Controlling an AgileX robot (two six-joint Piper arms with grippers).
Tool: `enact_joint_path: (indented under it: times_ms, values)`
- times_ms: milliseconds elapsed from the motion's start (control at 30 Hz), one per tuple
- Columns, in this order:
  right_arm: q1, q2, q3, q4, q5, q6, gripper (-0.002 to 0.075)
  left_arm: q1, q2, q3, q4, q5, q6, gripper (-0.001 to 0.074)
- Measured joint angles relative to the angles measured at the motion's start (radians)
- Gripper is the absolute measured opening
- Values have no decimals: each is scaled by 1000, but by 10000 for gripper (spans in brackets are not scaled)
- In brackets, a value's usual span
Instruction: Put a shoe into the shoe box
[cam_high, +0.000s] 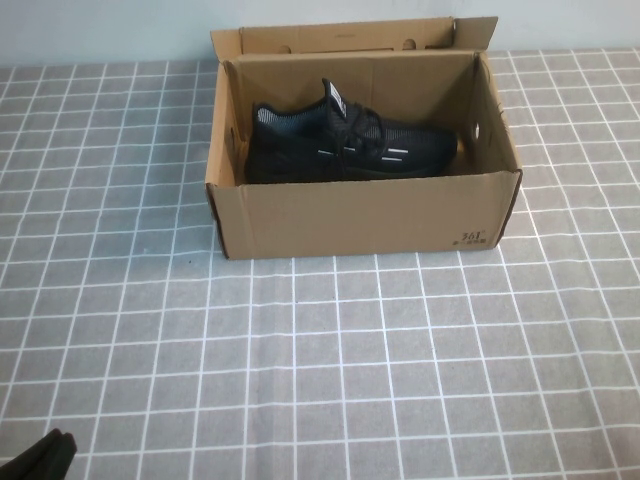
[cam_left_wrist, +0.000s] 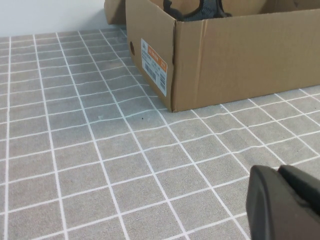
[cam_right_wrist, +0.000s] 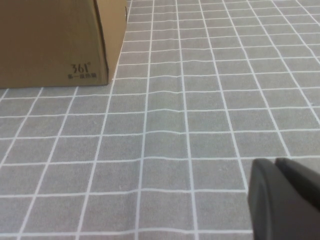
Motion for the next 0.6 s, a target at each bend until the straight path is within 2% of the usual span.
enact_joint_path:
  times_ms: [400, 500, 600]
  values:
    - [0, 0, 0, 0, 0, 0, -16, 0, 0, 0, 9, 0, 0, -1]
    - [0, 0, 0, 0, 0, 0, -16, 2, 0, 0, 74, -4, -18, -1]
    - [0, 0, 0, 0, 0, 0, -16, 46, 0, 0, 178, -4, -126, -1]
